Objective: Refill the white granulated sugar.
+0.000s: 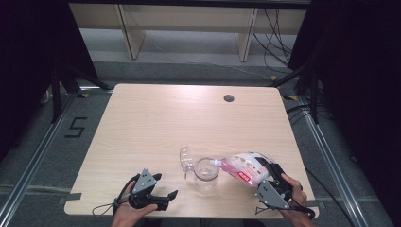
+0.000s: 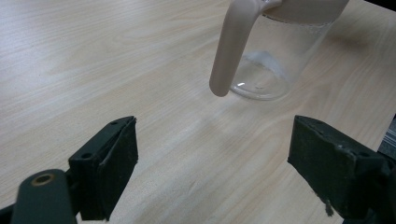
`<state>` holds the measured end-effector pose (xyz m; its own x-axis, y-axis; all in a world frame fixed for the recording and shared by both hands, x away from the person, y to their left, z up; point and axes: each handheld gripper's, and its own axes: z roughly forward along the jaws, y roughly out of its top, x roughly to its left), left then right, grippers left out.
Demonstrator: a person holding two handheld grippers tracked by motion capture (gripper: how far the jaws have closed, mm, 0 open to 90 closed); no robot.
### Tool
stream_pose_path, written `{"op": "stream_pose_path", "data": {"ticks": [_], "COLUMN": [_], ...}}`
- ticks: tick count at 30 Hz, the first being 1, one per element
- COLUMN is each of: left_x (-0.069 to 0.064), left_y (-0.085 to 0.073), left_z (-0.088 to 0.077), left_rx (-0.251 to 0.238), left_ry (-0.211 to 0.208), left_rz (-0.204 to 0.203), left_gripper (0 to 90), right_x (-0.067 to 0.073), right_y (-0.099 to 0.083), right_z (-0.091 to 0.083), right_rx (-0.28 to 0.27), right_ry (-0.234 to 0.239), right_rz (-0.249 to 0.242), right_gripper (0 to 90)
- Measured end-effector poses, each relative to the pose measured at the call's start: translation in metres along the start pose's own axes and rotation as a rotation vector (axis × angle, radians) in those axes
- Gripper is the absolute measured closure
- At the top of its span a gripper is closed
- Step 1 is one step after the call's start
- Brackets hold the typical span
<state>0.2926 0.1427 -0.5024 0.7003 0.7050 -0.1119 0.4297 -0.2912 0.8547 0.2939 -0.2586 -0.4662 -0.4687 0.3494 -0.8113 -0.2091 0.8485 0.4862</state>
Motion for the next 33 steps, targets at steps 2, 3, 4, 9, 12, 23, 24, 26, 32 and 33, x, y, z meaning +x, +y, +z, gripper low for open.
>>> {"op": "stream_pose_path", "data": {"ticks": [2, 3, 4, 9, 12, 23, 24, 26, 32, 33], "left_x": [0.0, -0.001, 0.0, 0.001, 0.002, 0.004, 0.002, 0.002, 0.003, 0.003], "left_y": [0.0, 0.0, 0.0, 0.0, 0.0, 0.0, 0.0, -0.001, -0.001, -0.001], "left_z": [0.0, 0.0, 0.0, 0.0, 0.001, 0.0, 0.0, 0.001, 0.001, 0.0], "left_rx": [-0.003, -0.014, -0.008, -0.004, 0.0, -0.004, -0.002, 0.0, -0.013, -0.007], "left_ry": [0.0, 0.004, 0.001, -0.001, 0.001, -0.001, 0.001, 0.003, 0.001, 0.001], "left_rz": [-0.007, -0.009, -0.008, -0.002, -0.013, 0.01, -0.015, -0.013, -0.019, -0.021], "left_gripper": [15.3, 15.3, 15.2, 15.2, 15.3, 15.2, 15.3, 15.2, 15.2, 15.2], "right_x": [0.0, 0.0, 0.0, -0.002, 0.001, 0.002, 0.003, 0.005, 0.001, 0.001], "right_y": [0.0, 0.0, 0.001, 0.003, 0.003, 0.006, 0.006, 0.007, 0.01, 0.01], "right_z": [0.0, 0.0, -0.001, -0.001, -0.001, -0.001, -0.001, 0.0, 0.0, 0.0], "right_rx": [0.001, 0.006, 0.009, 0.017, 0.038, 0.061, 0.06, 0.074, 0.066, 0.066], "right_ry": [-0.003, -0.01, -0.014, -0.062, -0.077, -0.131, -0.136, -0.137, -0.152, -0.15], "right_rz": [-0.004, -0.011, -0.018, -0.094, -0.104, -0.236, -0.242, -0.236, -0.336, -0.343], "right_gripper": [51.5, 51.5, 51.5, 51.6, 51.7, 52.0, 52.1, 52.2, 52.4, 52.4]}}
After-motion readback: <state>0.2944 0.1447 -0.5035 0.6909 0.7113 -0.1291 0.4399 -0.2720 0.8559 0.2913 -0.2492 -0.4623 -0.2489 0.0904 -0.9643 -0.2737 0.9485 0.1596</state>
